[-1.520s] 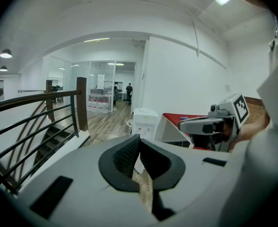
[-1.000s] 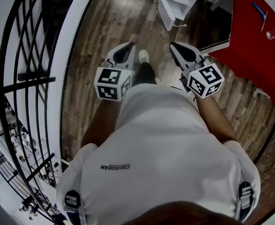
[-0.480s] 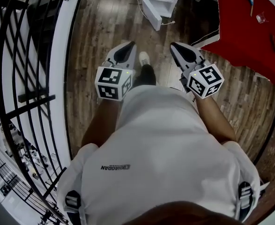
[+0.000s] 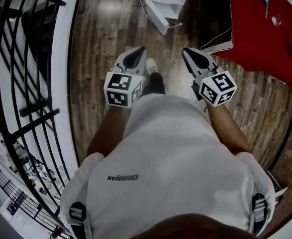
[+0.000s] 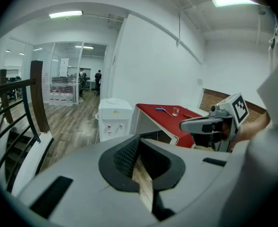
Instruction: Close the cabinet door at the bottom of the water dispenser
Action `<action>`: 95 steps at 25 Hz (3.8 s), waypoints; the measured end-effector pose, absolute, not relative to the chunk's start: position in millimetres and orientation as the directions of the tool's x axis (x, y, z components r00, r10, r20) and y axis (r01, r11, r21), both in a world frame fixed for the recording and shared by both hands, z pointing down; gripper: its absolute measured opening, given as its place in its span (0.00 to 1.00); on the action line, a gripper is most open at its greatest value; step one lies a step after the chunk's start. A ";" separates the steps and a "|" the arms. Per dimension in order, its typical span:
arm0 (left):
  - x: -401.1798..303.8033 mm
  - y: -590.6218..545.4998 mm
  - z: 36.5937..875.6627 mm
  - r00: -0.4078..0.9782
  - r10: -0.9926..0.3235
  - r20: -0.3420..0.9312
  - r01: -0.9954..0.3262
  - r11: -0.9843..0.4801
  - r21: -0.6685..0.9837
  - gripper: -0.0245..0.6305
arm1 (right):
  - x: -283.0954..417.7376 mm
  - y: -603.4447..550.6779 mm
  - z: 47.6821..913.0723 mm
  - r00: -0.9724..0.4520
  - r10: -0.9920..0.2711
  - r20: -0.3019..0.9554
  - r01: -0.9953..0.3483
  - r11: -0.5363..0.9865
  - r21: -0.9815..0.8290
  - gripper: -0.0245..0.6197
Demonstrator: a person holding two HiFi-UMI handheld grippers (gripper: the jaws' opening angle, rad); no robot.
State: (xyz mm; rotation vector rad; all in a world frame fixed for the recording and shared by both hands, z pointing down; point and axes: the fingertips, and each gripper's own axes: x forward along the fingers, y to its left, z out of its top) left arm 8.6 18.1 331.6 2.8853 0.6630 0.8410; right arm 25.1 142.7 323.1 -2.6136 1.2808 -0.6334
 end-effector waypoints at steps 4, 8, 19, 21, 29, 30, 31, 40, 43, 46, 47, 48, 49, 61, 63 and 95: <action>47.4 10.1 328.3 0.759 0.431 0.488 0.396 -0.901 0.180 0.03 | 58.9 142.4 326.7 0.555 -0.765 0.326 -0.700 -0.641 -0.315 0.07; 82.0 -6.3 328.3 0.750 0.439 0.495 0.405 -0.896 0.182 0.03 | 97.5 134.5 322.8 0.578 -0.745 0.332 -0.683 -0.665 -0.303 0.07; 155.5 -42.4 357.8 0.711 0.464 0.529 0.458 -0.876 0.154 0.03 | 174.1 110.8 367.0 0.600 -0.668 0.441 -0.652 -0.727 -0.214 0.07; 163.3 -43.3 367.5 0.694 0.479 0.537 0.479 -0.865 0.153 0.03 | 182.3 108.9 381.9 0.601 -0.651 0.464 -0.636 -0.741 -0.216 0.07; 186.1 -37.7 414.1 0.642 0.505 0.577 0.505 -0.845 0.177 0.03 | 201.6 99.2 444.3 0.551 -0.606 0.573 -0.614 -0.760 -0.213 0.08; 188.8 -36.7 420.4 0.634 0.508 0.583 0.507 -0.842 0.183 0.03 | 203.5 96.0 454.7 0.535 -0.606 0.589 -0.620 -0.755 -0.214 0.07; 192.0 -36.1 427.1 0.628 0.509 0.589 0.508 -0.841 0.185 0.03 | 205.3 91.6 466.1 0.516 -0.609 0.603 -0.629 -0.747 -0.216 0.08; 213.7 -20.3 507.6 0.581 0.432 0.690 0.451 -0.877 0.169 0.03 | 222.6 86.3 574.1 0.378 -0.591 0.713 -0.708 -0.680 -0.189 0.08; 222.5 -20.1 541.2 0.562 0.399 0.725 0.405 -0.897 0.180 0.03 | 240.3 87.6 619.7 0.341 -0.579 0.741 -0.712 -0.674 -0.199 0.08; 228.0 -12.7 574.0 0.534 0.384 0.753 0.383 -0.904 0.190 0.03 | 256.0 90.4 666.2 0.313 -0.558 0.768 -0.710 -0.675 -0.201 0.08; 228.3 -9.7 583.2 0.525 0.383 0.760 0.380 -0.905 0.193 0.03 | 259.4 91.5 680.6 0.309 -0.552 0.775 -0.707 -0.678 -0.201 0.08; 228.6 -6.9 591.5 0.519 0.382 0.765 0.378 -0.905 0.196 0.03 | 262.5 92.1 694.1 0.306 -0.546 0.780 -0.703 -0.682 -0.202 0.08; 229.6 -4.8 599.5 0.513 0.380 0.769 0.375 -0.906 0.198 0.03 | 265.7 92.2 706.4 0.303 -0.541 0.784 -0.698 -0.686 -0.204 0.08; 235.9 11.6 683.5 0.456 0.348 0.819 0.320 -0.923 0.215 0.03 | 271.2 93.6 821.2 0.214 -0.486 0.847 -0.671 -0.703 -0.234 0.28; 236.0 11.0 696.0 0.445 0.347 0.826 0.318 -0.923 0.217 0.03 | 272.5 93.9 840.1 0.217 -0.460 0.861 -0.654 -0.723 -0.221 0.29; 242.9 16.6 750.1 0.377 0.332 0.865 0.284 -0.930 0.234 0.03 | 306.3 91.4 906.7 0.242 -0.352 0.904 -0.669 -0.735 -0.108 0.31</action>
